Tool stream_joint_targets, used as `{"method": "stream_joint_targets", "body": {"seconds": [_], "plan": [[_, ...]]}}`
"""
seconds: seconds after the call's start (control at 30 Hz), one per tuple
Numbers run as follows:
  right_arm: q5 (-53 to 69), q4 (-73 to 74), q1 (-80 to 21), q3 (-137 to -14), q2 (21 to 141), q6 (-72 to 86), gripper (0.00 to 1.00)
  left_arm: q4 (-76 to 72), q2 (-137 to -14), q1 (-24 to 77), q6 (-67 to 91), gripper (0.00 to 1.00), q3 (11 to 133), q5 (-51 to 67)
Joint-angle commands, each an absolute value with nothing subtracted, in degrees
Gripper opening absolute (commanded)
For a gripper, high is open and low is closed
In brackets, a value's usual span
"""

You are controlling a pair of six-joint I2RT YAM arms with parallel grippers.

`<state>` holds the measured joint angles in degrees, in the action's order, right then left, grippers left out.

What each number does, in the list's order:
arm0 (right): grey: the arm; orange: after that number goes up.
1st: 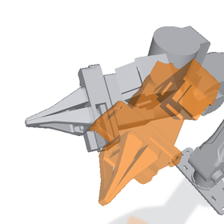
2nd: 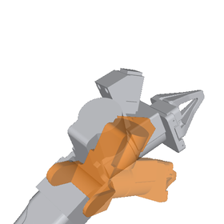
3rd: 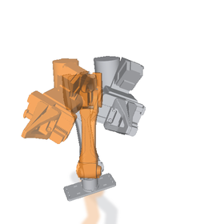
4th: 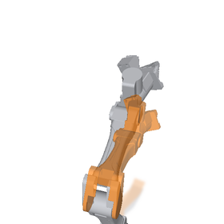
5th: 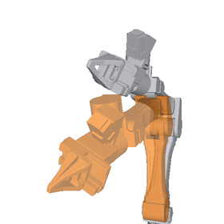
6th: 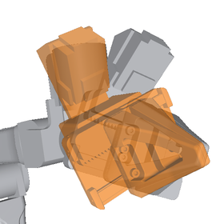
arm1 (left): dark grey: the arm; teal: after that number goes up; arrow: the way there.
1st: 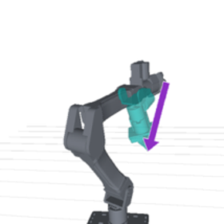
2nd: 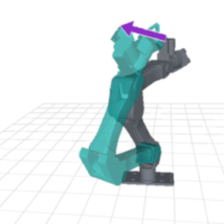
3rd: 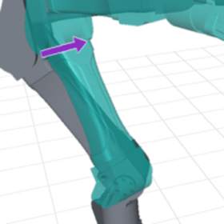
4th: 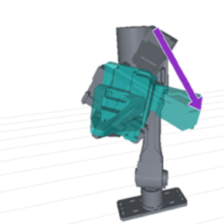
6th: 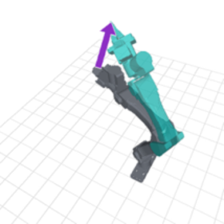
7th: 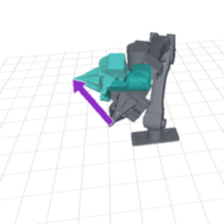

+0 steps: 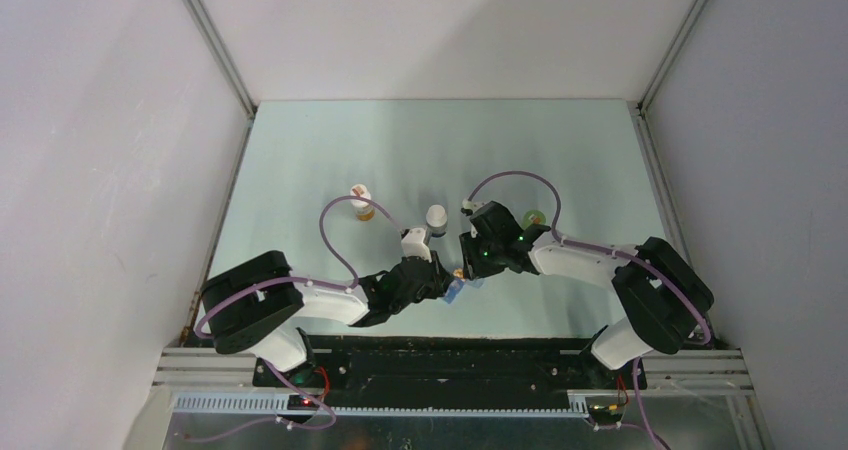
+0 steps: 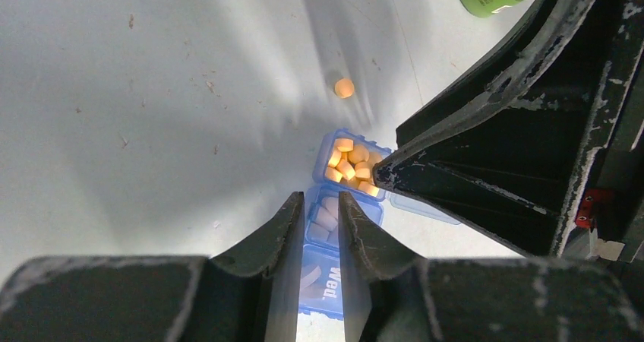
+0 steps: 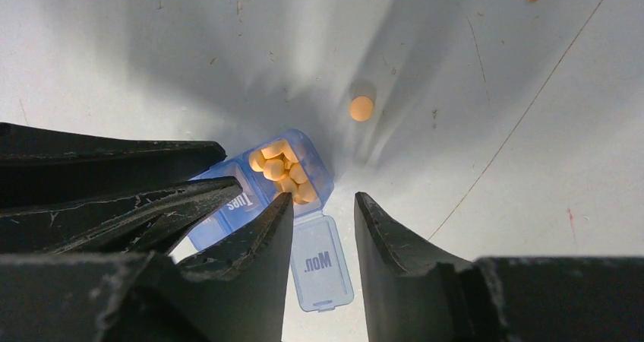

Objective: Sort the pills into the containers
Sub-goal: Adjust the pill in the pill container.

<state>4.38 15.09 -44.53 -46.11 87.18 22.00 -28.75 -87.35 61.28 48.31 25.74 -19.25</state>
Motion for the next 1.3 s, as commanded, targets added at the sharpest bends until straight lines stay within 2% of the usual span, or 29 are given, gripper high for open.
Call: {"method": "stream_joint_targets", "body": {"seconds": [0.0, 0.2, 0.37, 0.5, 0.83, 1.1, 1.27], "plan": [[4.37, 14.64, -44.91, -47.11, 86.12, 21.68, 0.40, -21.57, -87.45, 61.18, 45.22, 0.27, 24.39, -20.90], [6.60, 13.91, -44.46, -47.11, 83.32, 22.23, 0.43, -21.60, -86.17, 61.18, 45.09, 0.28, 24.05, -21.30], [6.85, 12.85, -44.47, -47.11, 85.05, 22.51, 0.54, -21.67, -85.57, 61.17, 44.92, 0.28, 23.92, -21.46], [6.35, 12.29, -44.47, -47.11, 86.86, 22.71, 0.55, -22.00, -85.23, 61.22, 44.74, 0.31, 23.76, -21.32], [5.41, 12.99, -43.53, -47.11, 83.52, 24.28, 0.54, -21.84, -81.83, 61.18, 44.30, 0.48, 23.26, -21.83], [3.11, 15.84, -42.81, -47.13, 78.58, 25.91, 0.62, -22.05, -79.00, 61.22, 44.12, 0.58, 21.83, -22.85], [-0.91, 18.43, -42.45, -45.88, 75.35, 27.90, 0.63, -24.47, -77.11, 61.17, 44.20, 0.69, 20.15, -22.04]]}}
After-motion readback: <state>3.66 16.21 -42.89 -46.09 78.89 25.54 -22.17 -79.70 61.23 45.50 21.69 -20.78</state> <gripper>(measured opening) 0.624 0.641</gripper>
